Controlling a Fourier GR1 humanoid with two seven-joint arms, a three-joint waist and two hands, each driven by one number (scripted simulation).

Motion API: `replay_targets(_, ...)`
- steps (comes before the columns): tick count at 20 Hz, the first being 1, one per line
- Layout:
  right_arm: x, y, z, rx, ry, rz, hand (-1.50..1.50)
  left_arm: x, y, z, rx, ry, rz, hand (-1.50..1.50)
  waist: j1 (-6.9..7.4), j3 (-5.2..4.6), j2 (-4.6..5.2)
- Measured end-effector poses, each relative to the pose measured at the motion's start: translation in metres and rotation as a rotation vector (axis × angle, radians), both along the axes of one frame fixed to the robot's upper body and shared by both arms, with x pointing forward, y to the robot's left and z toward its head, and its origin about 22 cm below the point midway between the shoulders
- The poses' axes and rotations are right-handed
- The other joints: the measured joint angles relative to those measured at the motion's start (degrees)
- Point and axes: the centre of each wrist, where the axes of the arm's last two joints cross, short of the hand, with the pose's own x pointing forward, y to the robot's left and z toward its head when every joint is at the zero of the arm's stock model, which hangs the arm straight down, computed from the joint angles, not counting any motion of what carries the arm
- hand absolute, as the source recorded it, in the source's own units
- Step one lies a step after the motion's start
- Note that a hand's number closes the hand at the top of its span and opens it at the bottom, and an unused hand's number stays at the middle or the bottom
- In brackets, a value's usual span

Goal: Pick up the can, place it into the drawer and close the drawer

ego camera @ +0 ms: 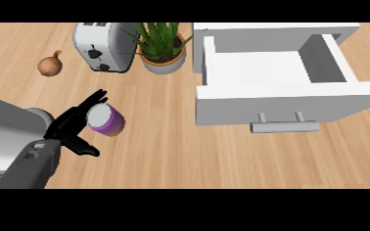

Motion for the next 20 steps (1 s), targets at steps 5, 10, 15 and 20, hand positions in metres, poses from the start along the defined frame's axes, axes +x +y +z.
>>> replay_targets(5, -0.004, 0.000, 0.003, 0.000, 0.001, 0.005, -1.50, 0.003, -0.010, -0.005, -0.015, 0.019, -0.003, -1.50, -0.07, -0.02, 0.01)
replay_targets(10, -0.004, 0.003, 0.002, 0.001, 0.007, 0.016, -1.50, 0.007, -0.024, -0.010, -0.061, 0.040, 0.007, 1.50, -0.18, -0.01, 0.08)
replay_targets(15, -0.004, 0.005, 0.004, 0.014, 0.006, 0.014, -1.50, 0.011, -0.034, -0.012, -0.112, 0.084, -0.048, 1.50, 0.08, 0.01, -0.03)
replay_targets(20, -0.003, 0.004, 0.000, 0.020, 0.014, 0.013, -1.50, 0.020, -0.042, -0.006, -0.145, 0.070, -0.103, 1.50, 0.28, 0.03, -0.07)
